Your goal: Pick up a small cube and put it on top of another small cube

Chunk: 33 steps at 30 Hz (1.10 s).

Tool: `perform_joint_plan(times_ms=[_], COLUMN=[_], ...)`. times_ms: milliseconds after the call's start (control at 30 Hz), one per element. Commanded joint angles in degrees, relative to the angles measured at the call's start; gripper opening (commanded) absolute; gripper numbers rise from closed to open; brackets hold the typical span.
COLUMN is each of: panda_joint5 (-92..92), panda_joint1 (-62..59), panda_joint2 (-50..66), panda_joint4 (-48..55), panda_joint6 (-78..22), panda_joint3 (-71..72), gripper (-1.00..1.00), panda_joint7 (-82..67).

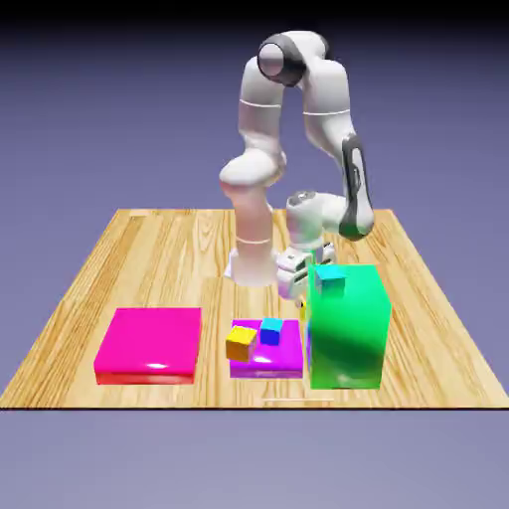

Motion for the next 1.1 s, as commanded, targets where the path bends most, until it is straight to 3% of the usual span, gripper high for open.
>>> perform_joint_plan(times_ms=[0, 267, 300, 1067], panda_joint5=[2.2, 19.2, 19.2, -26.7], panda_joint1=[1.9, 16.4, 16.4, -22.9], panda_joint2=[1.2, 10.2, 10.2, -14.2], panda_joint4=[0.8, 6.5, 6.5, -9.0], panda_joint6=[-0.5, -4.7, -4.7, 6.5], panda_joint3=[-2.1, -17.9, -17.9, 24.9], gripper=[0.00, 0.00, -1.00, -1.00], panda_joint7=[-2.3, -19.6, -19.6, 27.2])
